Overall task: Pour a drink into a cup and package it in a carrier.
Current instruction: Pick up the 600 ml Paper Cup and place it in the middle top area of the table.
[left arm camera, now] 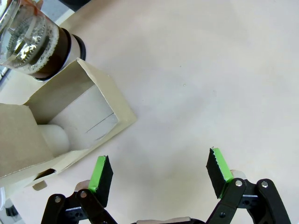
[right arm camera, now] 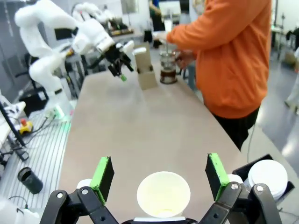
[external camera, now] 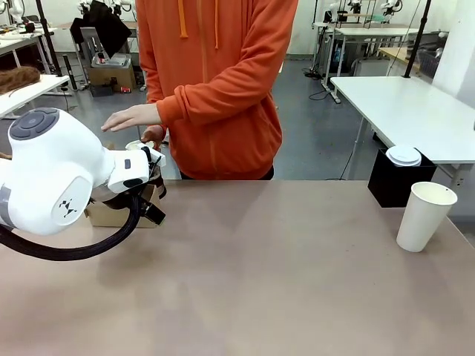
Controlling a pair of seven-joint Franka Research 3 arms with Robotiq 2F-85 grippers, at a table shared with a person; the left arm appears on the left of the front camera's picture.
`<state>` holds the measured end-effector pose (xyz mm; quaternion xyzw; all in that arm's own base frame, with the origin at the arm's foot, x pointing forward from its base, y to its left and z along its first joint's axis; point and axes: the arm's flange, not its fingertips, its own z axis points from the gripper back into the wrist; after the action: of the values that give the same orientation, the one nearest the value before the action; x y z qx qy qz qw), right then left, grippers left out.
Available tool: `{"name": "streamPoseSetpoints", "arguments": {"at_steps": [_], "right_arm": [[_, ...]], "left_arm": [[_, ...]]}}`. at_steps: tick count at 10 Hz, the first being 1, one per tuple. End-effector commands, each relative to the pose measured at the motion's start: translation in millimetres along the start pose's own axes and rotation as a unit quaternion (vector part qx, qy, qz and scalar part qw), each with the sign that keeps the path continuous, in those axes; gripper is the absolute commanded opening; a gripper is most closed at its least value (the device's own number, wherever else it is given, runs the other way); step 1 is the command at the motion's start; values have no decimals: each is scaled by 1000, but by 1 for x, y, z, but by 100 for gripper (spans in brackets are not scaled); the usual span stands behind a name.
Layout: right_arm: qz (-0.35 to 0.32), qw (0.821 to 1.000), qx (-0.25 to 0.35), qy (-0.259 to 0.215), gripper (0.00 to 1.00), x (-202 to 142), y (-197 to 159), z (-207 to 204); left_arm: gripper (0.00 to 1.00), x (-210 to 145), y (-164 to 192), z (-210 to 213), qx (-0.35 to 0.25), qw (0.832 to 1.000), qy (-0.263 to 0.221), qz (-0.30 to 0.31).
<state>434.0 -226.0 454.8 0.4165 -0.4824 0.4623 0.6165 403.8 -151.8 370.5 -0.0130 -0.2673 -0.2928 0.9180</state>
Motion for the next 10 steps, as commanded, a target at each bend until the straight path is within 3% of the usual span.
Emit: {"name": "streamPoseSetpoints", "arguments": {"at_steps": [1, 4, 5, 6, 10], "right_arm": [[6, 998, 9, -56, 100, -26, -15, 3], [5, 998, -17, -67, 100, -50, -20, 3], [0, 996, -66, -57, 100, -43, -17, -3], [-13, 998, -9, -58, 100, -58, -15, 2], [-12, 998, -19, -58, 100, -58, -19, 0]], "left_arm": [[100, 0, 0, 0, 0, 1000, 0, 0], [100, 0, 0, 0, 0, 1000, 0, 0], [100, 0, 0, 0, 0, 1000, 0, 0], [100, 0, 0, 0, 0, 1000, 0, 0], [100, 0, 0, 0, 0, 1000, 0, 0]]}}
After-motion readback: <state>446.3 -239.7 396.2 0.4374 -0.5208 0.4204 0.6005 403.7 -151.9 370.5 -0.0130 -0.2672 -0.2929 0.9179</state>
